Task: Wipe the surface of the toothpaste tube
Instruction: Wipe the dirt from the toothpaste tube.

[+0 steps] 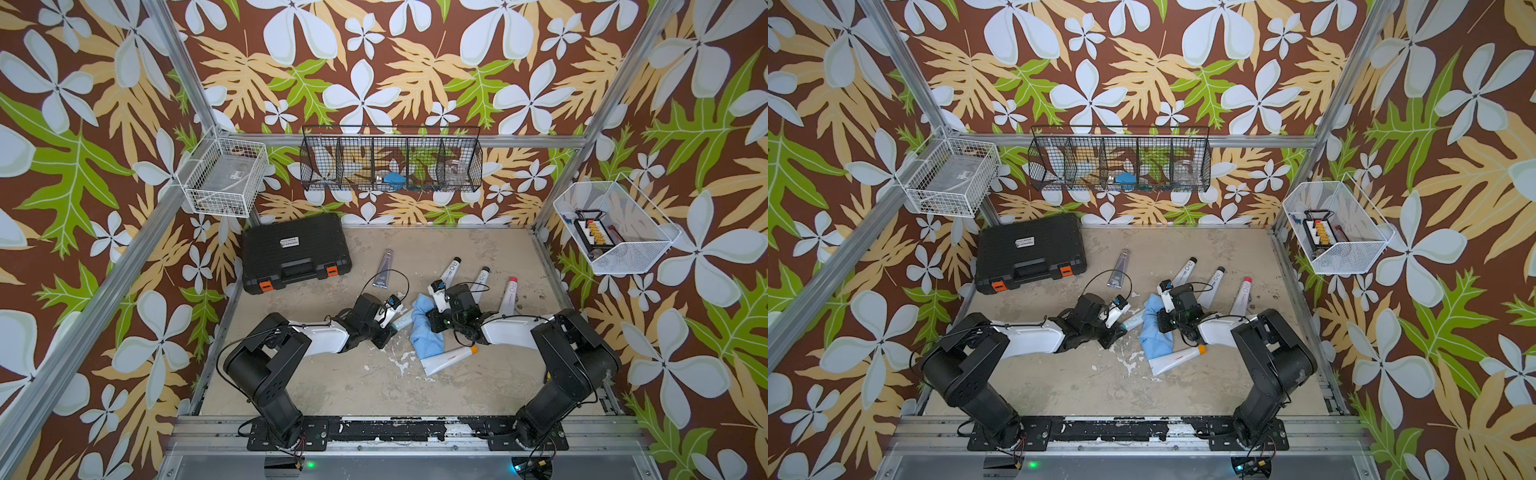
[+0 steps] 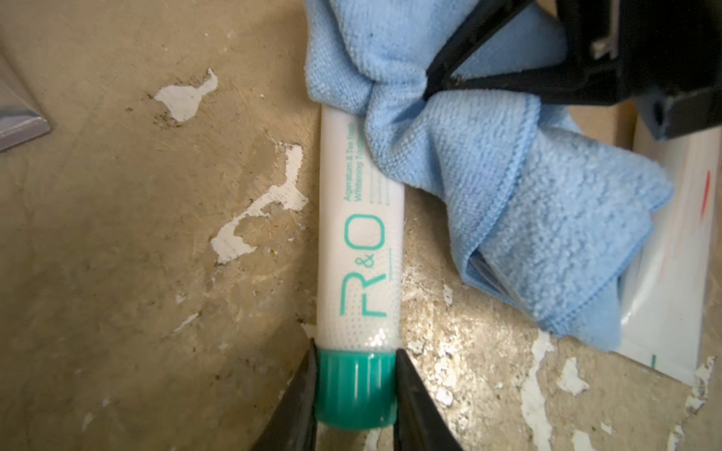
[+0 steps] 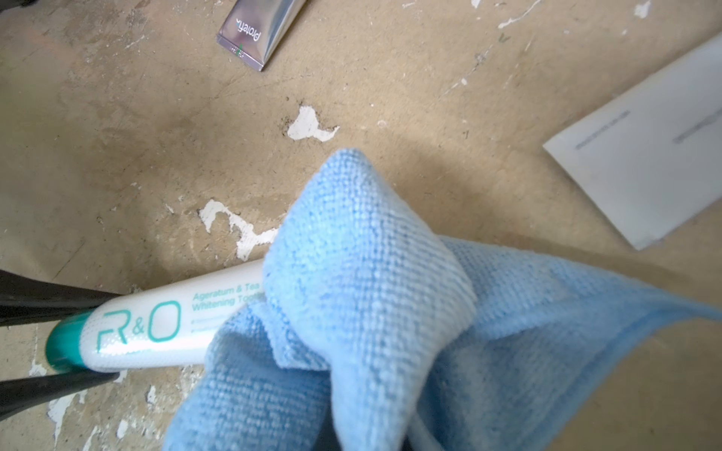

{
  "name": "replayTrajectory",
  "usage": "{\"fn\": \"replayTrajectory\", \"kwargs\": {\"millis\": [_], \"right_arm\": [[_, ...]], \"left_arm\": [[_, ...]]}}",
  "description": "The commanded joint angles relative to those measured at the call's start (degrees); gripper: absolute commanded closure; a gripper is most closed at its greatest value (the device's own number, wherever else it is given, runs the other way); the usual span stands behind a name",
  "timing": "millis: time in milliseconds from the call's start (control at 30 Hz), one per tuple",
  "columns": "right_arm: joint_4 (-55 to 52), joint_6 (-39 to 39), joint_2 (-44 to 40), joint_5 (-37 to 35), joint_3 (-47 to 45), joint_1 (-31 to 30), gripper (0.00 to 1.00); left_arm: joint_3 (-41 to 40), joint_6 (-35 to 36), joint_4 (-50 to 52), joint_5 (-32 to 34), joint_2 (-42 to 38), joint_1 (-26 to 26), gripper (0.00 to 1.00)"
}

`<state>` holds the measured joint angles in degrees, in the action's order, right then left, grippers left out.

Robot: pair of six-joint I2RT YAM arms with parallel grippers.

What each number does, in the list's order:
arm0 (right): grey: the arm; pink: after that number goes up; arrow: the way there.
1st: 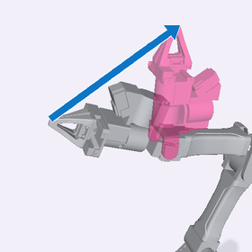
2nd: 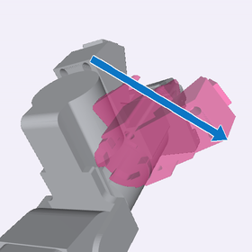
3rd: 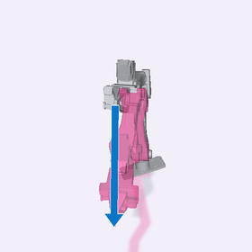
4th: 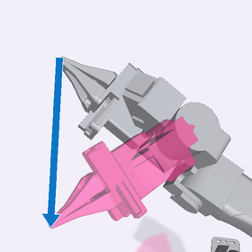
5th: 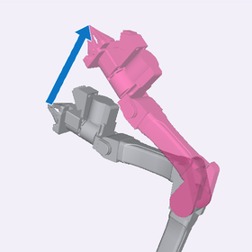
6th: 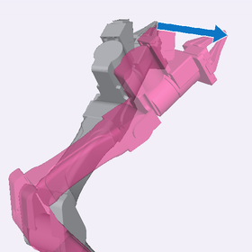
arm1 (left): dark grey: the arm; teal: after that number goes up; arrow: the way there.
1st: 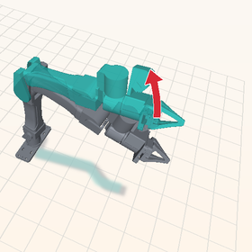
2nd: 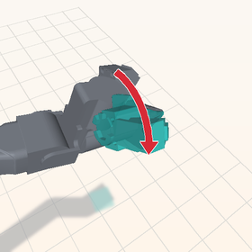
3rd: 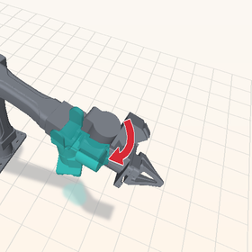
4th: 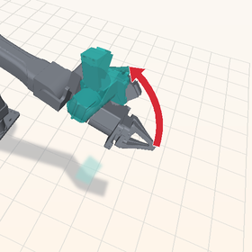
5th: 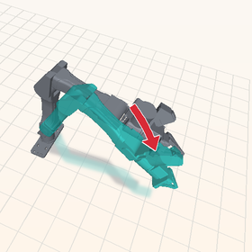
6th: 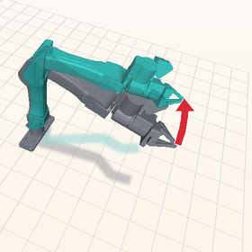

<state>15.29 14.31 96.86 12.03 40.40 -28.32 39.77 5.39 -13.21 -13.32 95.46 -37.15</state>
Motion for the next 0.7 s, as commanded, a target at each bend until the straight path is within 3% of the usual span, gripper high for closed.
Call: {"fn": "replayTrajectory", "kwargs": {"millis": [0,667], "right_arm": [[-3.7,-1.6,1.4,2.1,1.3,-0.7,1.0],[-2.0,-2.1,3.7,6.3,4.7,-15.5,1.0]], "left_arm": [[0.5,-0.2,-0.6,-0.7,0.3,0.1,0.86],[0.4,0.0,-0.5,-1.0,0.2,0.1,0.85]]}}
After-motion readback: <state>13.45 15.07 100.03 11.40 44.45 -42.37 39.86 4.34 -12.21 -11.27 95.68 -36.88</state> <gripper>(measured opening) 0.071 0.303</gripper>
